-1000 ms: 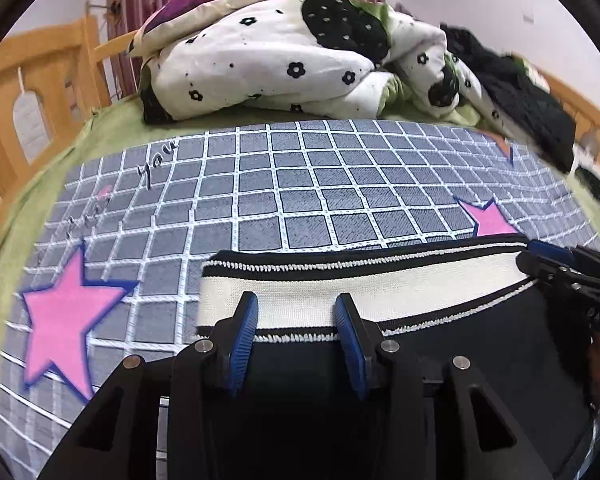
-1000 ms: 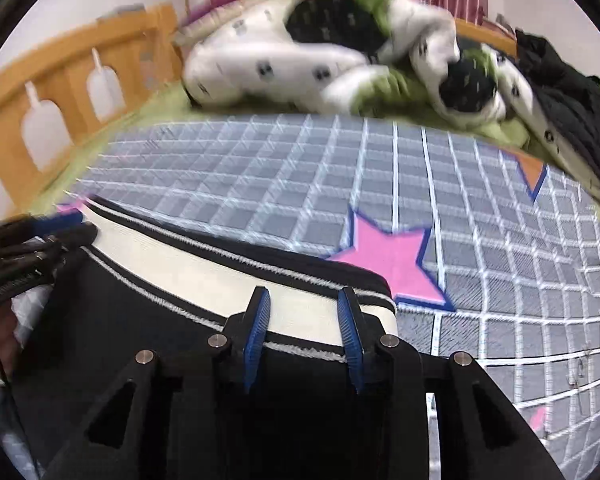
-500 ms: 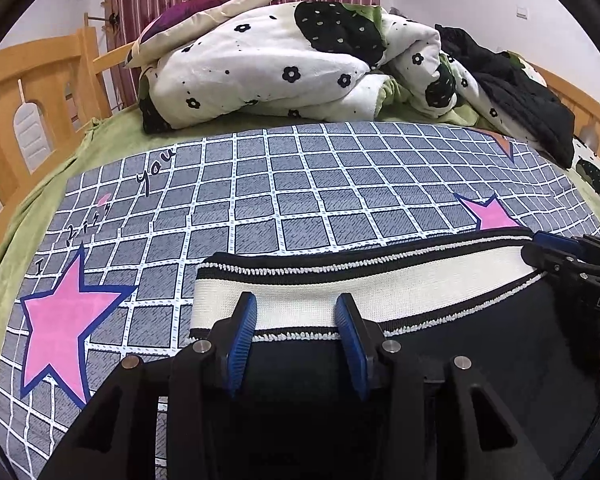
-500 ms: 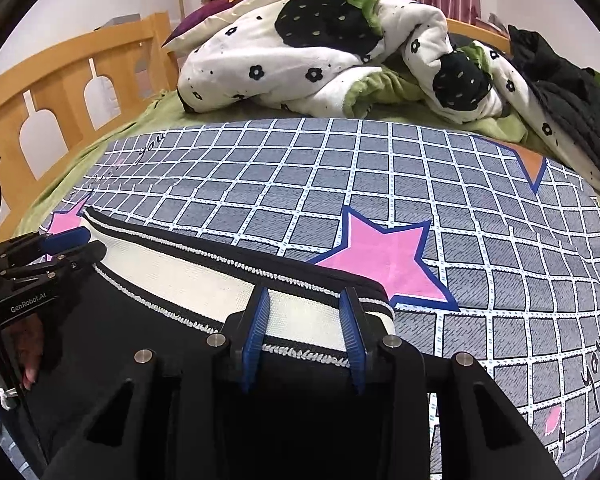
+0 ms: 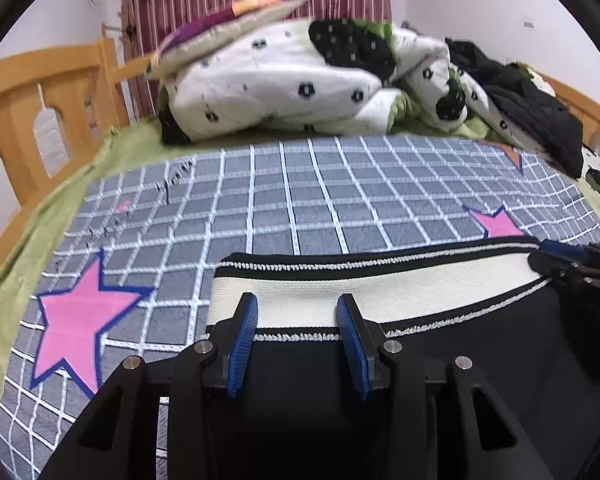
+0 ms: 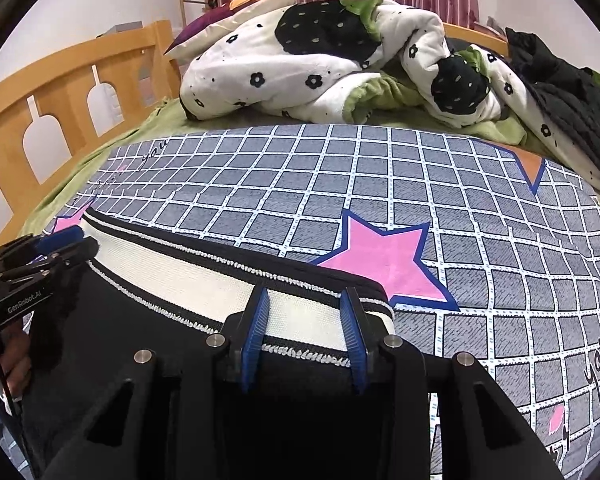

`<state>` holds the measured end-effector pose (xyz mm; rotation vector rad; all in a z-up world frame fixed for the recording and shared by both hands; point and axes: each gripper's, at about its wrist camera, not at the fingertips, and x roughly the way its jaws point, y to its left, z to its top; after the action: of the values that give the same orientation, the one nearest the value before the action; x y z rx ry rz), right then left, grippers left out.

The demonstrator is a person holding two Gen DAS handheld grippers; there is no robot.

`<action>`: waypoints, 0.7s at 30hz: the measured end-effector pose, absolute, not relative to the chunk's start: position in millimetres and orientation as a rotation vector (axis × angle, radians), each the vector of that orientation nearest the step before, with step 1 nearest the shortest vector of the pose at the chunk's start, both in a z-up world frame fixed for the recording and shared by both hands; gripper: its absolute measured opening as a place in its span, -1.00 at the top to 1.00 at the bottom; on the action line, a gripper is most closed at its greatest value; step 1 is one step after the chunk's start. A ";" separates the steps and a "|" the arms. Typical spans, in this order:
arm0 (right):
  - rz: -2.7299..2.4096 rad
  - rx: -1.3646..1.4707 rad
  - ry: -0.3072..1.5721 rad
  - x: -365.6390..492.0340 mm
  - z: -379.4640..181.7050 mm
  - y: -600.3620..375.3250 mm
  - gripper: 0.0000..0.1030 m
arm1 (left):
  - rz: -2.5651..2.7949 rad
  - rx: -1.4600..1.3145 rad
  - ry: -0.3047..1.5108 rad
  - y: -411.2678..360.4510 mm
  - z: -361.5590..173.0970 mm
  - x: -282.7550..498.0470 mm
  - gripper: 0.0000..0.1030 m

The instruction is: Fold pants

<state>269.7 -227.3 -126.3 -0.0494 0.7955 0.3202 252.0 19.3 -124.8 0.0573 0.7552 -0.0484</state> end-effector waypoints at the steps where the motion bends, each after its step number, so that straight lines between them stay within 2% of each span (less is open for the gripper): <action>1: 0.321 -0.048 0.798 270.2 -126.1 -227.3 0.30 | -0.062 0.044 0.775 21.3 -126.3 255.9 0.22; 5: 0.313 -0.061 0.812 271.5 -124.8 -225.6 0.30 | -0.092 0.069 0.820 19.9 -123.0 255.7 0.21; 12: 0.290 -0.125 0.841 235.9 -106.9 -235.6 0.00 | -0.240 0.095 0.966 9.6 -124.6 204.6 0.13; 17: 0.271 -0.086 0.872 192.5 -112.2 -252.0 -0.01 | -0.228 0.179 0.942 6.2 -124.5 144.6 0.09; 21: 0.258 -0.025 0.902 153.2 -110.7 -264.0 -0.01 | -0.249 0.085 0.947 26.4 -116.5 103.6 0.07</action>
<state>153.2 -264.0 -110.7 -0.0250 0.9019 0.2581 103.6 26.4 -116.5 0.0851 0.9468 -0.2486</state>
